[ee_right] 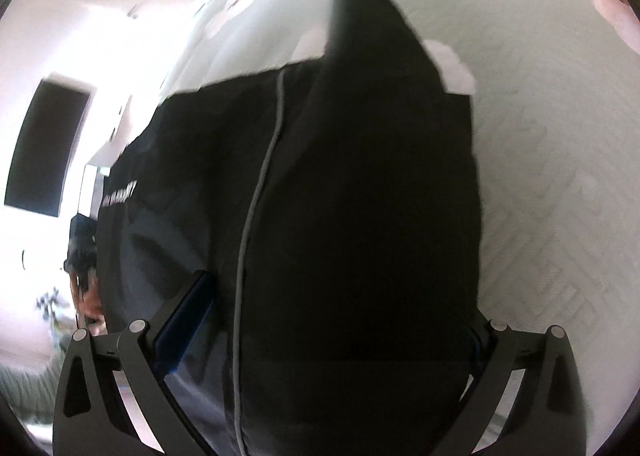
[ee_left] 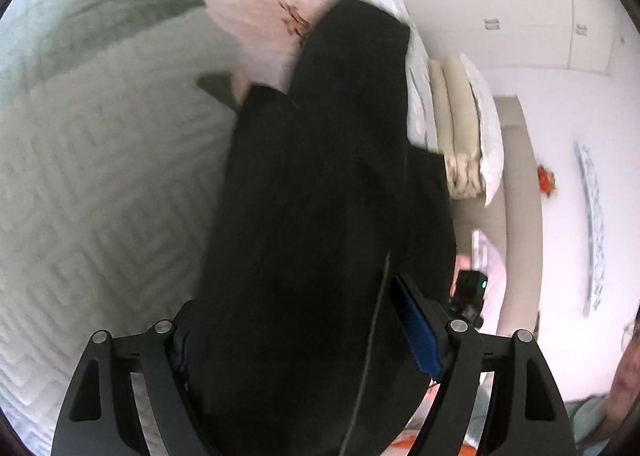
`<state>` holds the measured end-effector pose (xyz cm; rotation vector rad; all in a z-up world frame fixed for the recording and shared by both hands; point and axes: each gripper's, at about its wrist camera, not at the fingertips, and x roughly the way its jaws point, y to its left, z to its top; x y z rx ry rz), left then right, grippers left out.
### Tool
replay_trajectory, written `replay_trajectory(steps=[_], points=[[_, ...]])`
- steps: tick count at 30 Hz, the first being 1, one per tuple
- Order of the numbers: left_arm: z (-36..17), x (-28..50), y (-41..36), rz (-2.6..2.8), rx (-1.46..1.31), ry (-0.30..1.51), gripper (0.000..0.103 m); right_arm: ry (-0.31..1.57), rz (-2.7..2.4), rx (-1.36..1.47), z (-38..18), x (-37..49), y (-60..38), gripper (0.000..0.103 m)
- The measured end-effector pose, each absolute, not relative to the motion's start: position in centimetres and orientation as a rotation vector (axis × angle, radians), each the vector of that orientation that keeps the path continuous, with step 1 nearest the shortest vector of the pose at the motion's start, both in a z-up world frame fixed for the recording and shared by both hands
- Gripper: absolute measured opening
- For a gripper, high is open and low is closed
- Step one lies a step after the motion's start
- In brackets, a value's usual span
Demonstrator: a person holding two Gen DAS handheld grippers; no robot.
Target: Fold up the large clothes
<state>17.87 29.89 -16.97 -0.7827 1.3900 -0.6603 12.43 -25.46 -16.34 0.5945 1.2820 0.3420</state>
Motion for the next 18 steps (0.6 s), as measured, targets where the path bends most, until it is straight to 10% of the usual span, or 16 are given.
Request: replay_trajectory(steps=[7,12,18], points=[[-16.1,18.1,27.1,-0.623,-0.689,1.369,0.069,1.247,0.330,0.597,-16.6,12.7,-25.1,0.097],[-12.0,16.2,26.4,-0.598,-0.647,1.240,0.031,1.199,0.269,0.595,-14.9,11.7,-24.5,0.067],[-5.0,13.8,25.2,-0.628,-0.619,1.110,0.027,1.095,0.292,0.678,-10.3,9.3,-24.5,0.033]])
